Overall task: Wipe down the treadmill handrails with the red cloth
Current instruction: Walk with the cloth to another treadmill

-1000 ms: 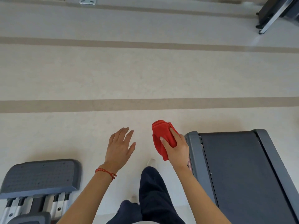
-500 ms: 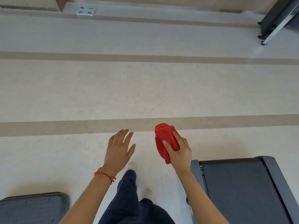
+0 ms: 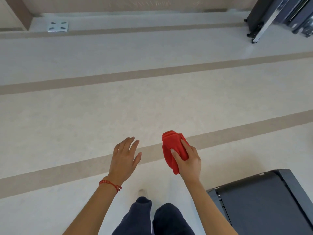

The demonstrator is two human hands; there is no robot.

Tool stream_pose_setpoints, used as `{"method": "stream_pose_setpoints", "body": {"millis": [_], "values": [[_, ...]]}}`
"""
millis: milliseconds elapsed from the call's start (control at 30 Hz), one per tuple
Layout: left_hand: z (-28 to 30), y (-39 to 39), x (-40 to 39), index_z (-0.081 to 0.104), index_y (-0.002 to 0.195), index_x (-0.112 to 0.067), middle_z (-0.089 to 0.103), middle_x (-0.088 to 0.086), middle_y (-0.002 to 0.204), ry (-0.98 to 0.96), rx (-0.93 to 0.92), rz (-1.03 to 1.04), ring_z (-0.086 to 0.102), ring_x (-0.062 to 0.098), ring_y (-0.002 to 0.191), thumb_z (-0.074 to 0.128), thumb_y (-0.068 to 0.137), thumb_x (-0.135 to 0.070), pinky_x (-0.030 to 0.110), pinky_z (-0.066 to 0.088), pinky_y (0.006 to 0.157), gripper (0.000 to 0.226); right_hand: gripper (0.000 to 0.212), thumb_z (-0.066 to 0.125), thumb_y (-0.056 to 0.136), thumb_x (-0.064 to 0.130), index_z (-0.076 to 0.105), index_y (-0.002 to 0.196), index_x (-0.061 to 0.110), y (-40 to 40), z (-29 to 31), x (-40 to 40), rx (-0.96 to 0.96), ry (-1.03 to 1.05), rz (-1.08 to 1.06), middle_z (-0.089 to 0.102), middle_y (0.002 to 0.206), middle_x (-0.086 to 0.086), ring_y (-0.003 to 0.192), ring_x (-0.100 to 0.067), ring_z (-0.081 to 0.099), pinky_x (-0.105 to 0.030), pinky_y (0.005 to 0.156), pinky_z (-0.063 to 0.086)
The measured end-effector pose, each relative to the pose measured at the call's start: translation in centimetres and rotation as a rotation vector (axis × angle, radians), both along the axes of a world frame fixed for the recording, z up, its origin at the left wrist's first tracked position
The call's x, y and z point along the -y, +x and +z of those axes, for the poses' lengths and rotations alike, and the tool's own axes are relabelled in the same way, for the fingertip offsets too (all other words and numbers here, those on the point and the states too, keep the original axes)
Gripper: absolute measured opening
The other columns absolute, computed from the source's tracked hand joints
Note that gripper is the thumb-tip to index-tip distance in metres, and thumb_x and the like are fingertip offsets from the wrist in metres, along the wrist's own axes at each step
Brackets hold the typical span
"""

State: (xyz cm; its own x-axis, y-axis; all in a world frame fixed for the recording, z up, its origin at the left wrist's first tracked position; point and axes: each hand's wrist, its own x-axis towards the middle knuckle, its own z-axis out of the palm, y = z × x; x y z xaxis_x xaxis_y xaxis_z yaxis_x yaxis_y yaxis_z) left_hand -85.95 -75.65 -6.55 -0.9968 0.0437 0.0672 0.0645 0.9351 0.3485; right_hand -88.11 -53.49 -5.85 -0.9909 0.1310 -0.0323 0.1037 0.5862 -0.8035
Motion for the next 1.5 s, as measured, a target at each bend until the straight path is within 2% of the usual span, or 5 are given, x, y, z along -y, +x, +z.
{"method": "stream_pose_setpoints", "body": {"millis": [667, 867, 967, 1100, 1500], "values": [[0.8, -24.9, -5.3, 0.064, 0.113, -0.004, 0.063, 0.017, 0.117, -0.071, -0.041, -0.171, 0.06, 0.033, 0.106, 0.011, 0.1, -0.045, 0.044, 0.05, 0.085, 0.068, 0.053, 0.068, 0.078, 0.041, 0.052, 0.127, 0.029, -21.6, -0.4, -3.8, -0.029, -0.033, -0.122, 0.059, 0.113, 0.002, 0.091, -0.01, 0.057, -0.023, 0.077, 0.048], [-0.1, -31.0, -8.2, 0.066, 0.111, -0.005, 0.064, 0.017, 0.115, -0.104, -0.12, -0.288, 0.062, 0.034, 0.103, 0.066, 0.085, -0.031, 0.045, 0.051, 0.082, 0.037, 0.053, 0.068, 0.078, 0.042, 0.053, 0.127, 0.027, -25.0, -0.4, -6.2, -0.02, -0.034, -0.25, 0.059, 0.113, 0.003, 0.091, -0.007, 0.055, -0.012, 0.075, 0.041], [-0.3, -34.1, -9.6, 0.065, 0.112, -0.006, 0.064, 0.015, 0.116, -0.125, -0.14, -0.39, 0.061, 0.032, 0.105, 0.048, 0.093, -0.038, 0.043, 0.051, 0.083, 0.041, 0.054, 0.066, 0.078, 0.045, 0.052, 0.128, 0.029, -26.2, -0.7, -7.4, 0.01, -0.041, -0.353, 0.058, 0.112, 0.006, 0.092, -0.008, 0.055, -0.02, 0.077, 0.046], [-0.9, -38.6, -11.8, 0.066, 0.111, -0.005, 0.064, 0.016, 0.115, -0.103, -0.145, -0.523, 0.062, 0.033, 0.103, 0.056, 0.092, -0.034, 0.043, 0.052, 0.081, 0.036, 0.053, 0.065, 0.079, 0.045, 0.051, 0.128, 0.032, -27.8, -1.2, -8.4, 0.033, -0.07, -0.507, 0.055, 0.111, 0.011, 0.092, -0.008, 0.055, -0.026, 0.08, 0.048], [-0.3, -49.6, -18.3, 0.065, 0.11, -0.005, 0.064, 0.015, 0.114, -0.09, -0.058, -0.947, 0.061, 0.032, 0.104, 0.034, 0.088, -0.038, 0.044, 0.051, 0.082, 0.051, 0.05, 0.067, 0.079, 0.041, 0.053, 0.126, 0.032, -31.8, -1.3, -9.9, 0.054, -0.146, -0.963, 0.057, 0.114, 0.006, 0.096, -0.009, 0.055, -0.019, 0.08, 0.04]]}}
